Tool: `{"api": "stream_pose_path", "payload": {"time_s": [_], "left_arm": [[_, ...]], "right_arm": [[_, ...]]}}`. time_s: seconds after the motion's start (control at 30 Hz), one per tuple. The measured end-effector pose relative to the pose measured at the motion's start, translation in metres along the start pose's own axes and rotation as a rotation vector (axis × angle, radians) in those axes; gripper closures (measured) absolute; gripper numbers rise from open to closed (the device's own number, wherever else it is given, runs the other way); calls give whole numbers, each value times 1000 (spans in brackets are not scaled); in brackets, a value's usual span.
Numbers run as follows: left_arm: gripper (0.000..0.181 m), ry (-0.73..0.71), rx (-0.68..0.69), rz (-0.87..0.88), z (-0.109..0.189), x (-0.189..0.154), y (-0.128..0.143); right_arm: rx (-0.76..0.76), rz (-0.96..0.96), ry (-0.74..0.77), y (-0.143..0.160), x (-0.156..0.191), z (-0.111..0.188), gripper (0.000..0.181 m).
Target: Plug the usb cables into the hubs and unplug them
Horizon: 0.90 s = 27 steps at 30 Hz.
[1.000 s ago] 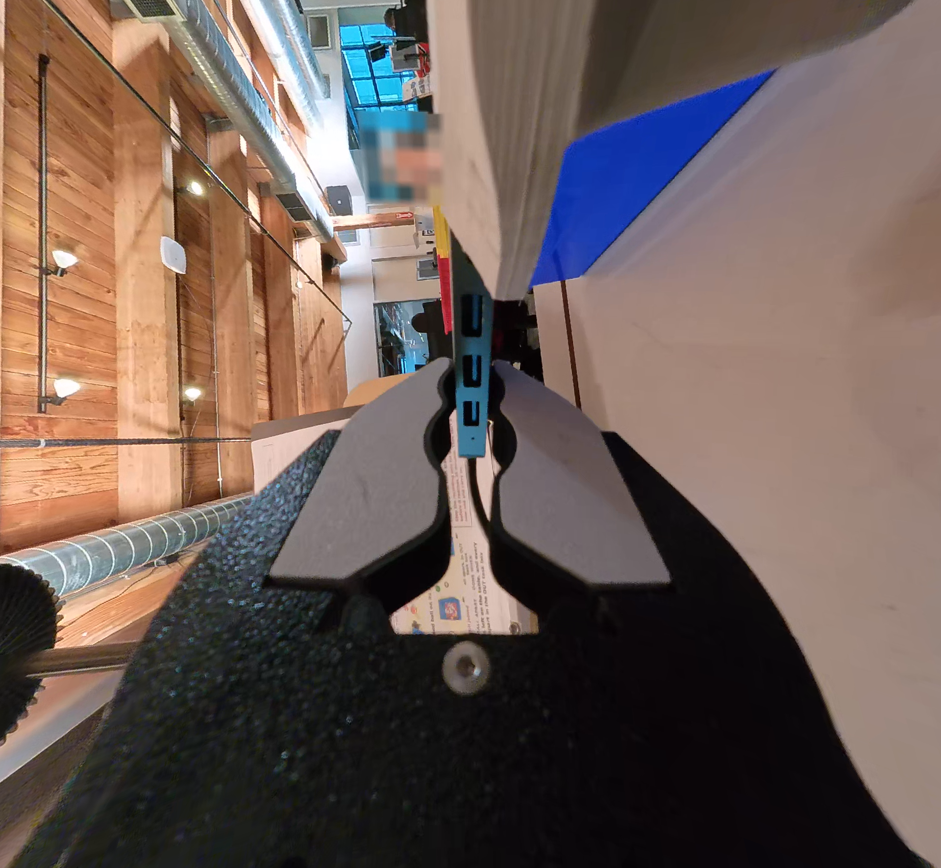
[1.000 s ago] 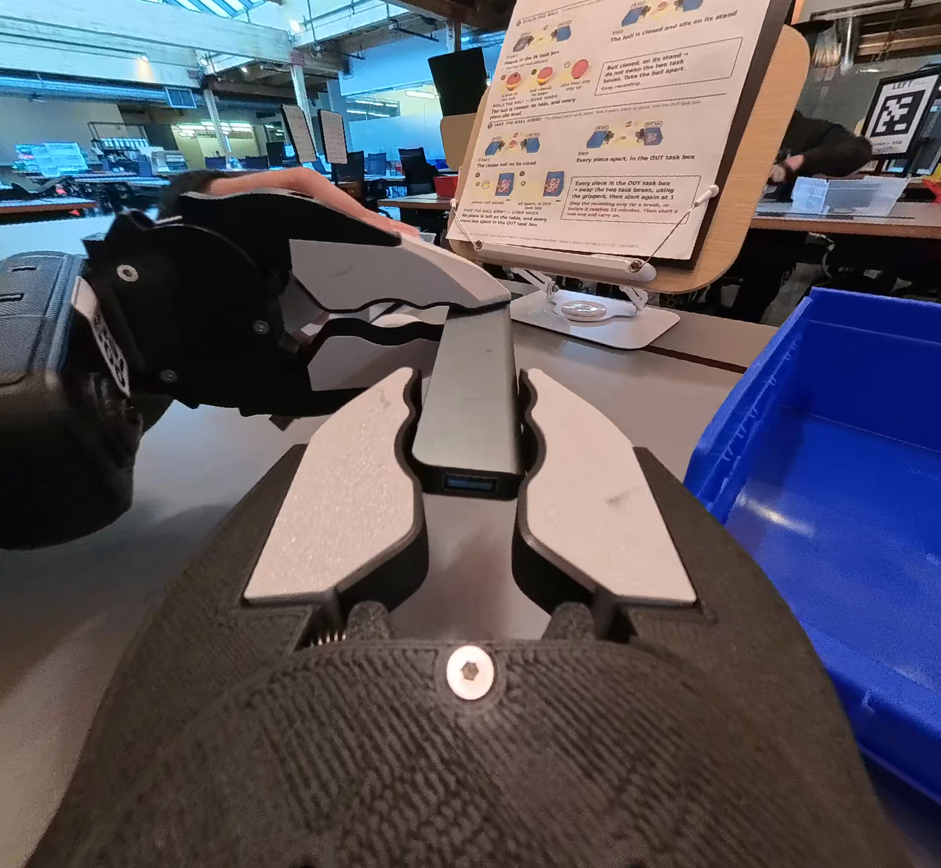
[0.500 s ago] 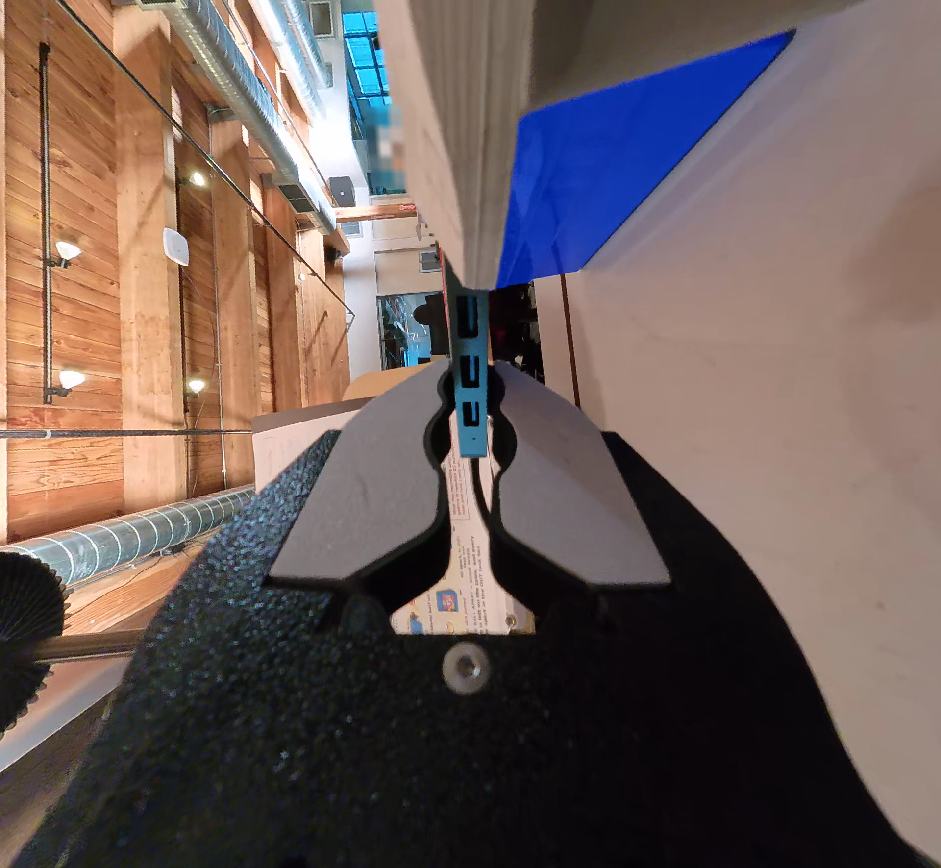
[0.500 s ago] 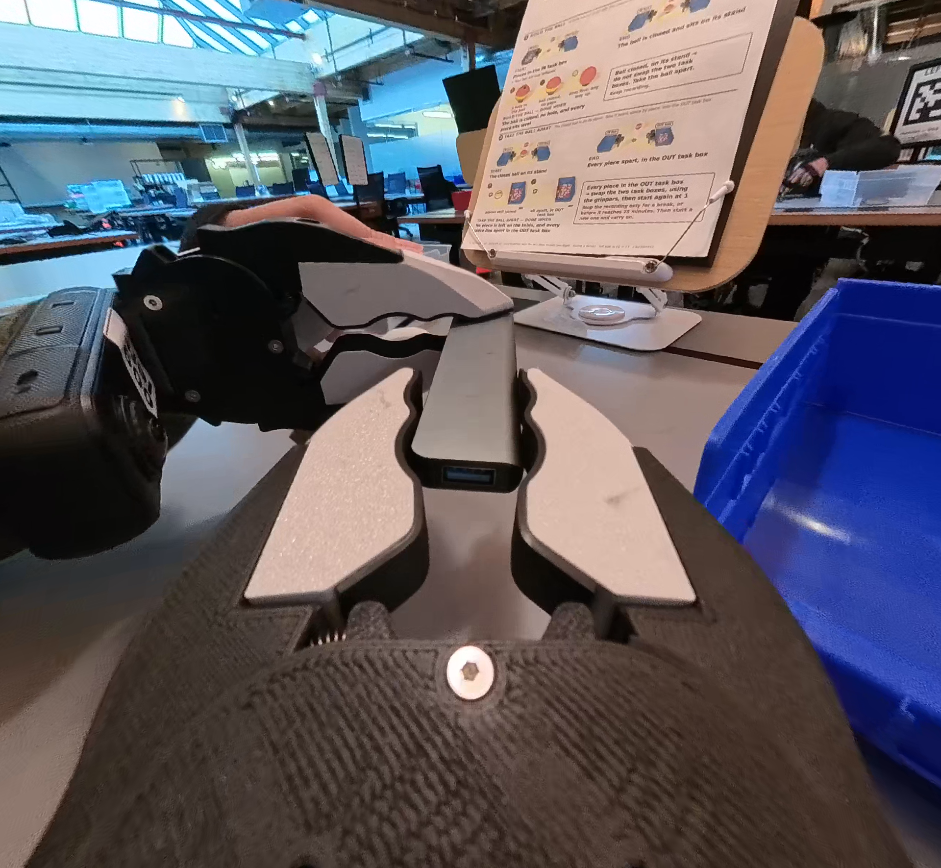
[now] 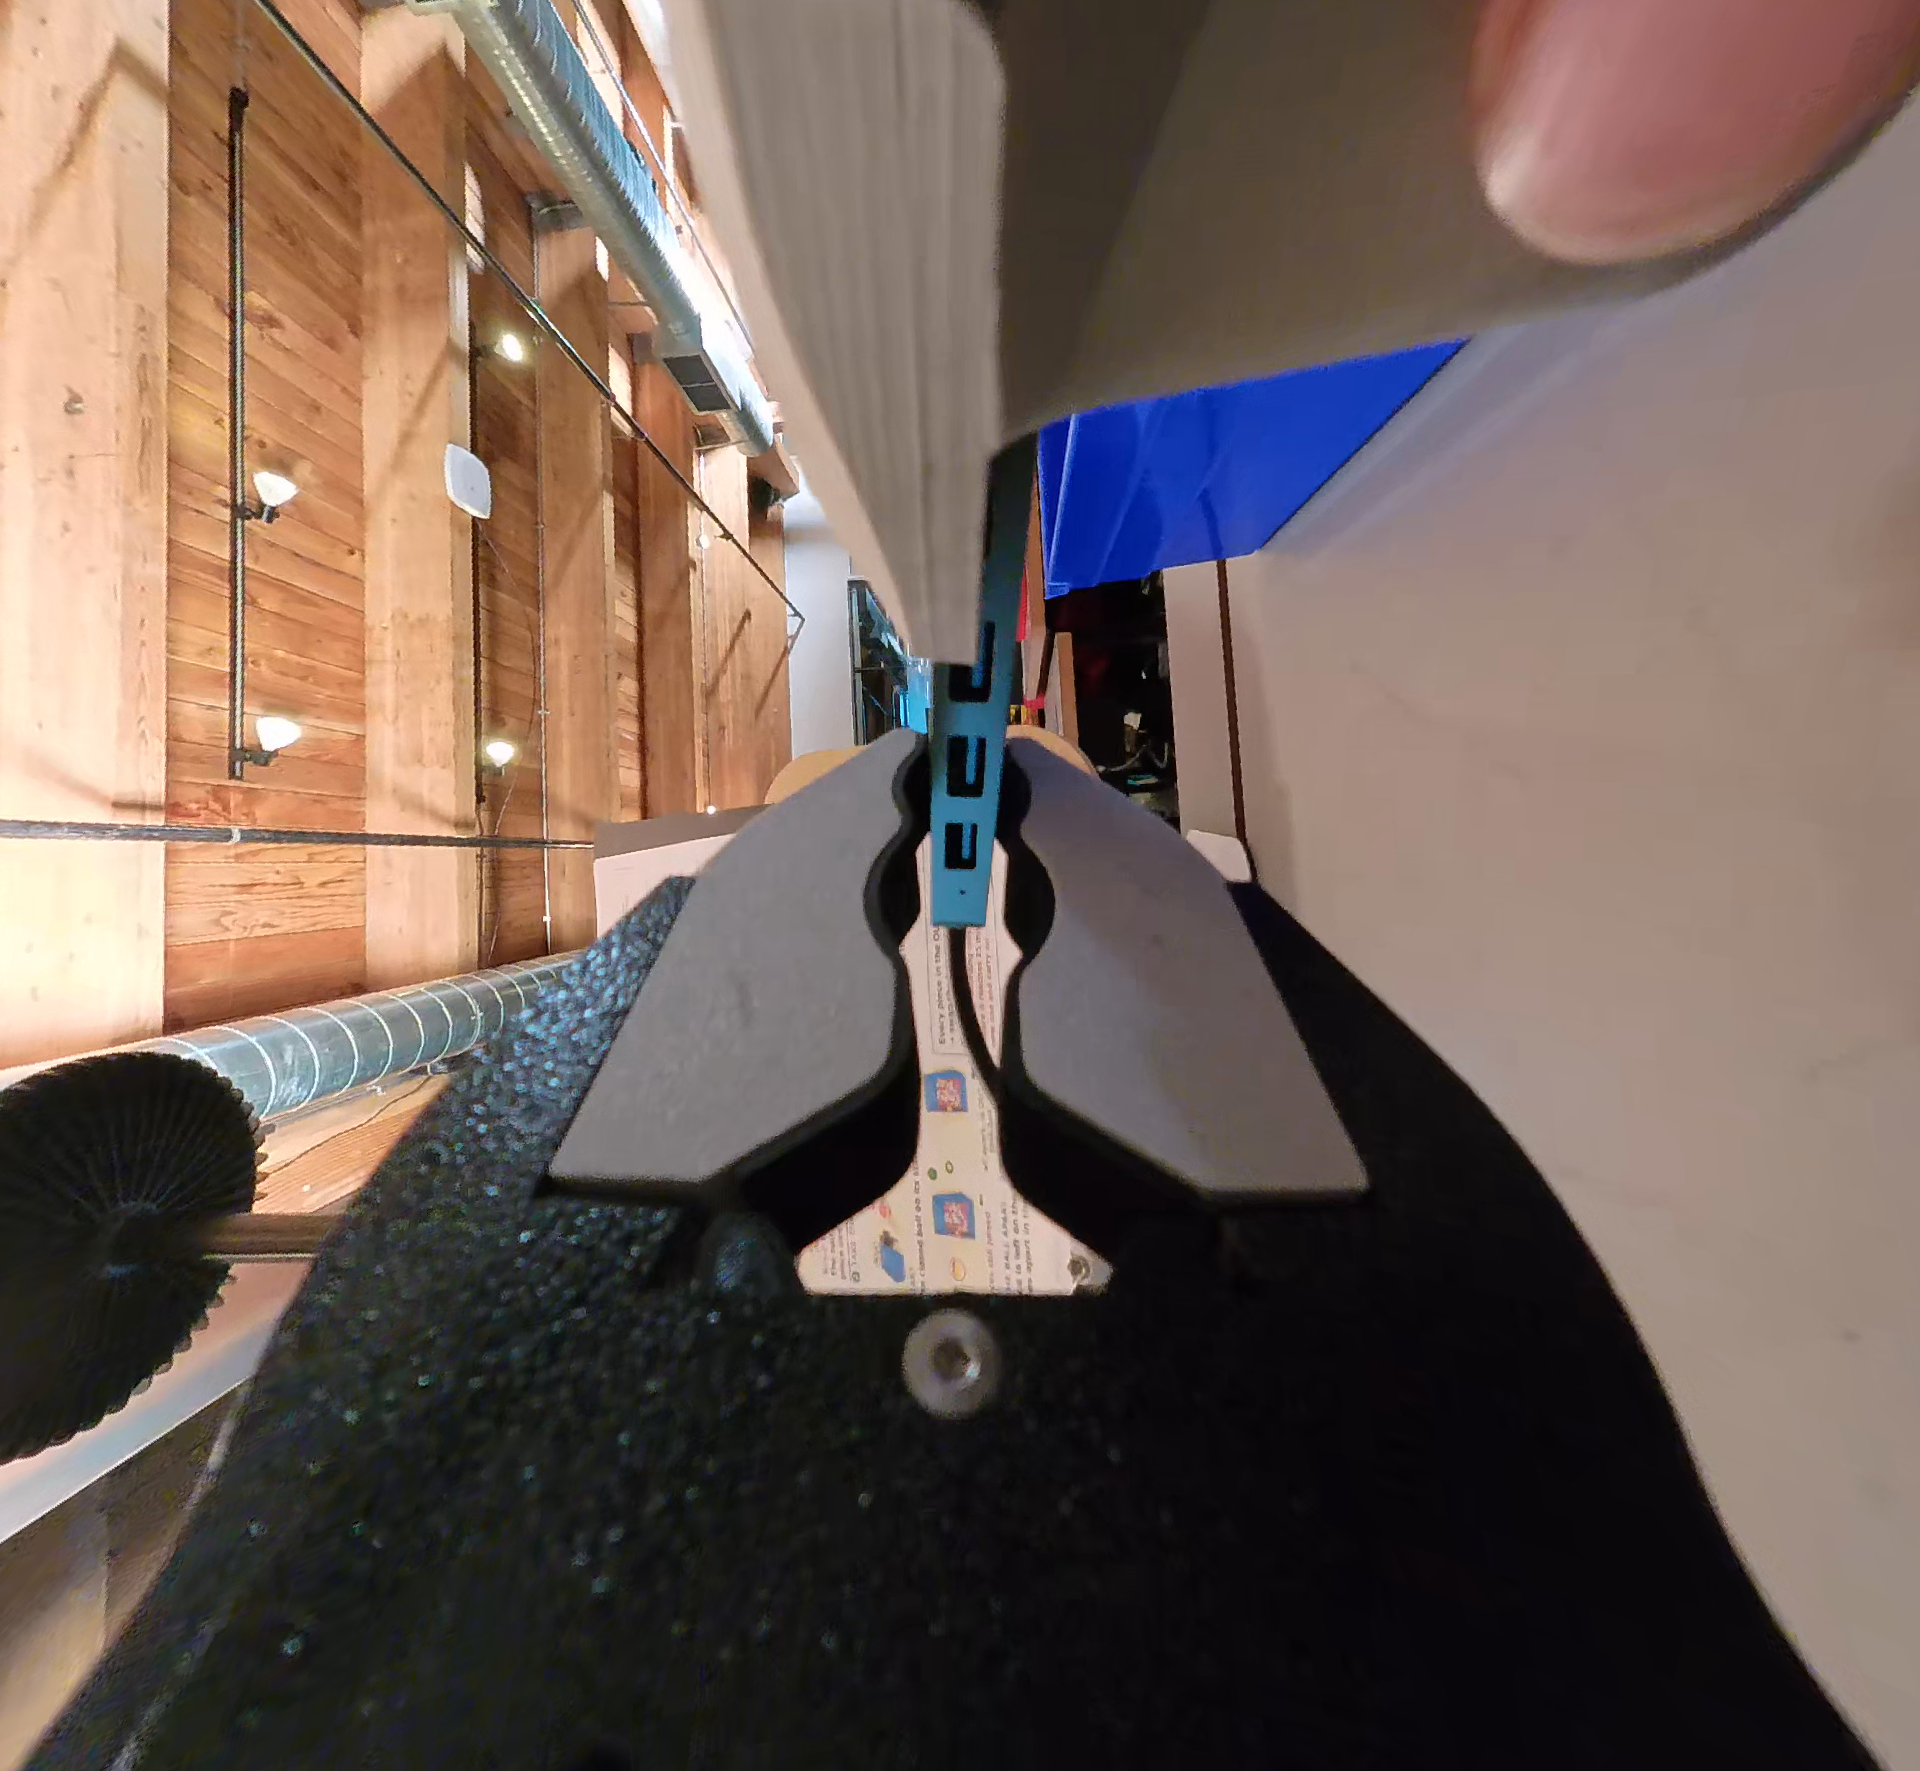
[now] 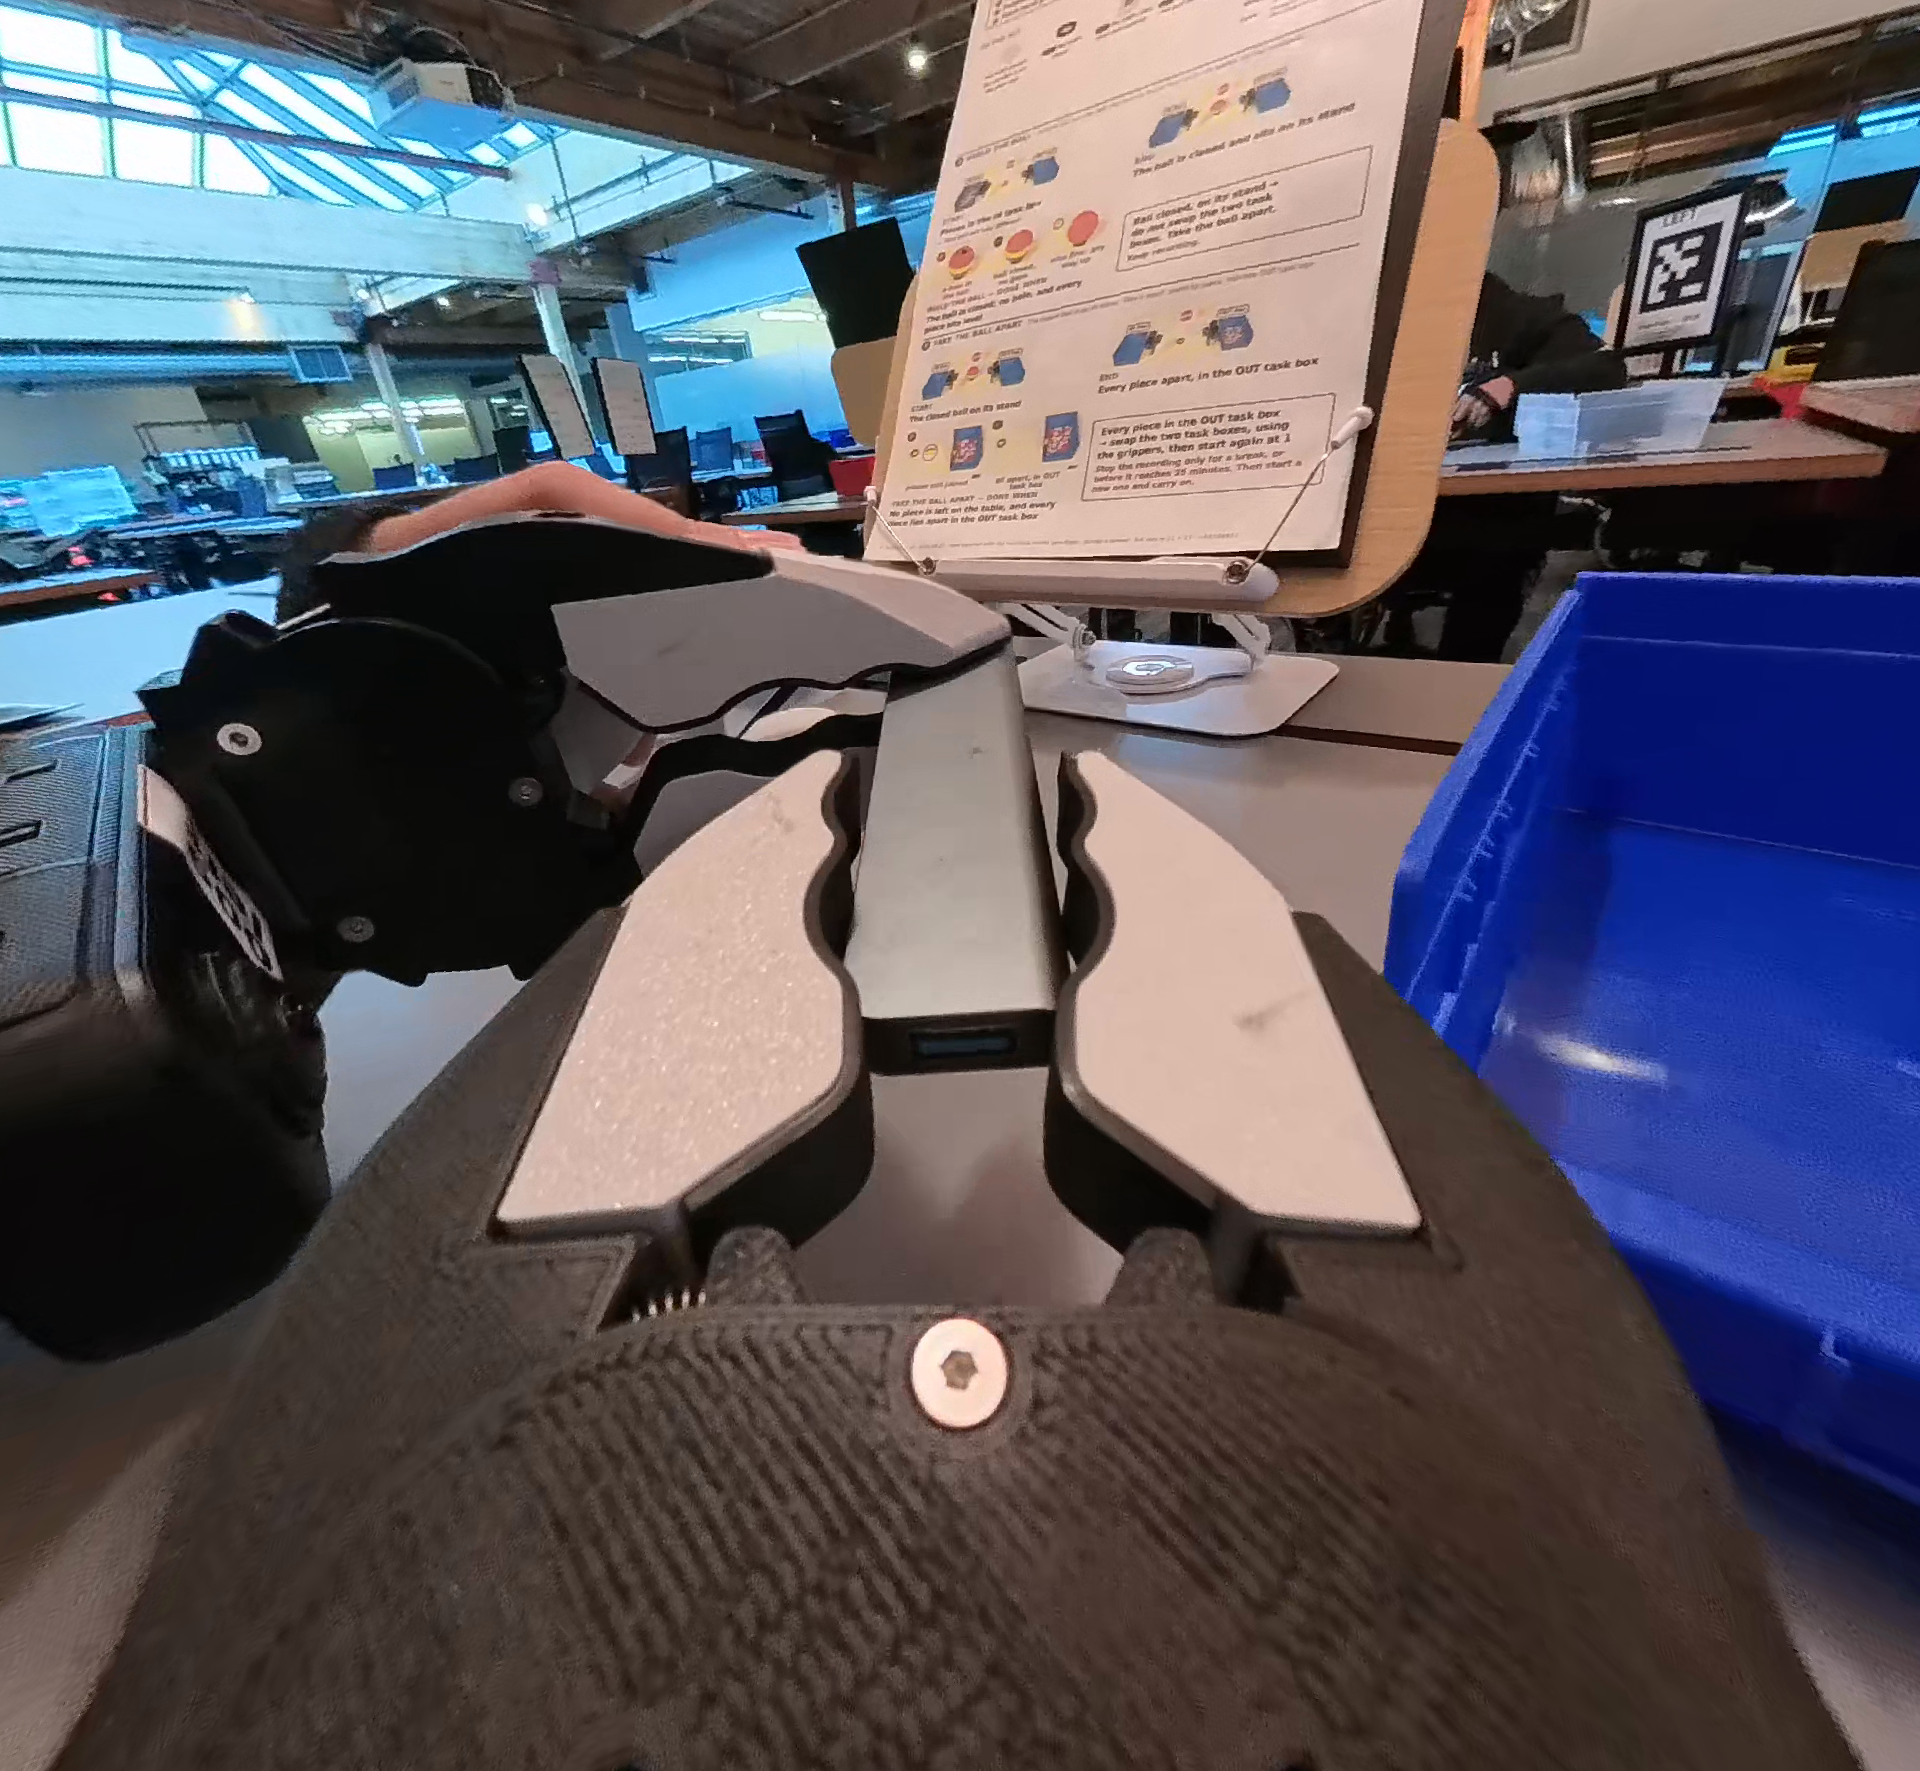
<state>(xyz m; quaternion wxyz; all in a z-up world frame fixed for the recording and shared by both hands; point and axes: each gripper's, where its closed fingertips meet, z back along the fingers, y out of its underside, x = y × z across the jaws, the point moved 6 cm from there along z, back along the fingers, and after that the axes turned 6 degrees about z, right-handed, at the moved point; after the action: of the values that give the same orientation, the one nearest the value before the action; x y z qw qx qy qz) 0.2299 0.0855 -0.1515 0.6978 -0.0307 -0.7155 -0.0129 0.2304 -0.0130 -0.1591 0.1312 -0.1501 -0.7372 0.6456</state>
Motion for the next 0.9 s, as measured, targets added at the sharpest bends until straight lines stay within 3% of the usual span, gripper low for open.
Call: {"api": "stream_pose_path", "payload": {"time_s": [0.37, 0.5, 0.73, 0.83, 0.9], "left_arm": [[169, 60, -3, 63, -1, -1, 2], [146, 17, 12, 136, 2, 9, 6], [136, 32, 21, 221, 26, 21, 15], [137, 44, -12, 438, 50, 35, 19], [141, 13, 10, 649, 66, 54, 38]], "right_arm": [[29, -60, -32, 9, 0, 0, 146], [7, -101, -50, 8, -1, 1, 146], [-18, -108, -13, 6, -7, 4, 146], [-22, -54, 19, 6, -8, 6, 146], [-15, -7, 2, 7, -2, 6, 146]]}}
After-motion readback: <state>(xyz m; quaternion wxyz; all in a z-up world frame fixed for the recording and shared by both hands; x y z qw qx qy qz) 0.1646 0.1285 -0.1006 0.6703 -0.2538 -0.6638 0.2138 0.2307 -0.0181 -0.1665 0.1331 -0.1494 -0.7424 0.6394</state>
